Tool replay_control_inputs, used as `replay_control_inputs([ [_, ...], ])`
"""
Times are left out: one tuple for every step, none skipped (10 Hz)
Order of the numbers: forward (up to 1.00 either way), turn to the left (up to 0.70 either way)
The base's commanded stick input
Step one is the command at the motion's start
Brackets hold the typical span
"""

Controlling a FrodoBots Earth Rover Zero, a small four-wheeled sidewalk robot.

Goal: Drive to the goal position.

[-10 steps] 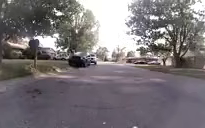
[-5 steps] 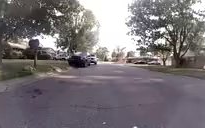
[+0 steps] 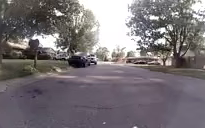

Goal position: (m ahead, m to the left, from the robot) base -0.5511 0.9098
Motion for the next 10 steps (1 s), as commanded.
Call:
replay_control_inputs([
  [0.85, 0.0],
  [0.85, 0.0],
  [0.85, 0.0],
  [0.85, 0.0],
  [0.85, 0.0],
  [0.85, 0.0],
  [0.85, 0.0],
  [0.85, 0.0],
  [0.85, 0.0],
  [0.0, 0.0],
])
